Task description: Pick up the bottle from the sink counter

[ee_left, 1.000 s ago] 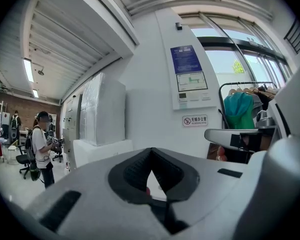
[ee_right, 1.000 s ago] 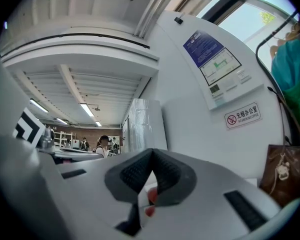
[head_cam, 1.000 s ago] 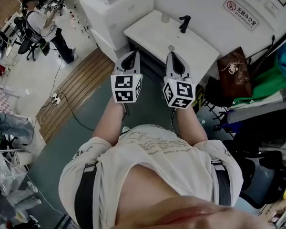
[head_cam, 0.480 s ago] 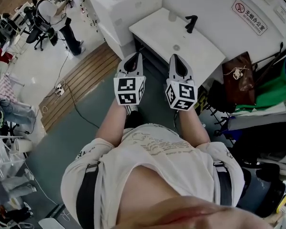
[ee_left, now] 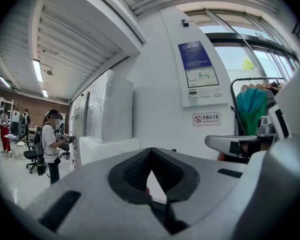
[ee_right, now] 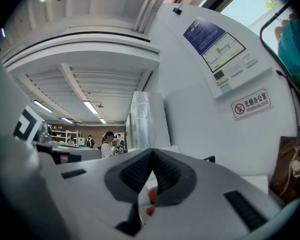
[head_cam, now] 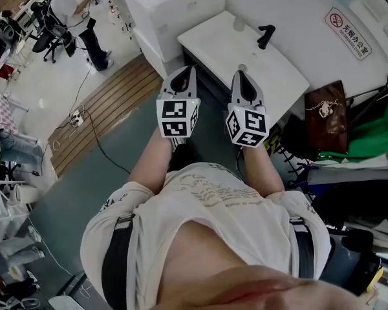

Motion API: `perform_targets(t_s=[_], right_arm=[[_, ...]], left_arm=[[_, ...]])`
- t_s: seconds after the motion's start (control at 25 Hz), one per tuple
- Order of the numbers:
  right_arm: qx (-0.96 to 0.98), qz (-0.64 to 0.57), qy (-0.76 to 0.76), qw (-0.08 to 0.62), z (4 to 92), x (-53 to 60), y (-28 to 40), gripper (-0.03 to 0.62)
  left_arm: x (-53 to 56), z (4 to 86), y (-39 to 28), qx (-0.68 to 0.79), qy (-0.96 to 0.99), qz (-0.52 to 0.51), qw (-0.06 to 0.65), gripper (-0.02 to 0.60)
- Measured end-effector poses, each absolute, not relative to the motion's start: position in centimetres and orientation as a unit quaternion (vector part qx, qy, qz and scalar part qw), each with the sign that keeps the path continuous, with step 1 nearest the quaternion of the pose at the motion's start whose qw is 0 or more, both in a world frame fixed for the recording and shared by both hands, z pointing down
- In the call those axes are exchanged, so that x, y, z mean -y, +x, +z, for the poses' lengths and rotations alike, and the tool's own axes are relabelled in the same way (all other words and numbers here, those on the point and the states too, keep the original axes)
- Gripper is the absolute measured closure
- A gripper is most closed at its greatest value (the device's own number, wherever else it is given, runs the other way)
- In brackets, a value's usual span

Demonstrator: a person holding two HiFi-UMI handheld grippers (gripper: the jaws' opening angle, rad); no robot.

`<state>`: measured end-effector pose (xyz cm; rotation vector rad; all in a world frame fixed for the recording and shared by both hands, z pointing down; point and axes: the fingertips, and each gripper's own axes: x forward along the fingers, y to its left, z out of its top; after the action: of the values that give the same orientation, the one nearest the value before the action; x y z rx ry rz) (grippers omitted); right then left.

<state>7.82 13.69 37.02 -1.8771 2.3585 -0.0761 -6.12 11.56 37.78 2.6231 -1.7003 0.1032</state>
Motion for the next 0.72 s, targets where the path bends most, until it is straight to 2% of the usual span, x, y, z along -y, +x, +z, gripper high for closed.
perform_targets(t_s=[0.72], right_arm=[[-0.762,-0.017,-0.645,0.055,35.7,2.6,2.7,0.571]], left_arm=[[5.2,37.8,-10.4,0.507,0.861,0.043,0.013,0.565]])
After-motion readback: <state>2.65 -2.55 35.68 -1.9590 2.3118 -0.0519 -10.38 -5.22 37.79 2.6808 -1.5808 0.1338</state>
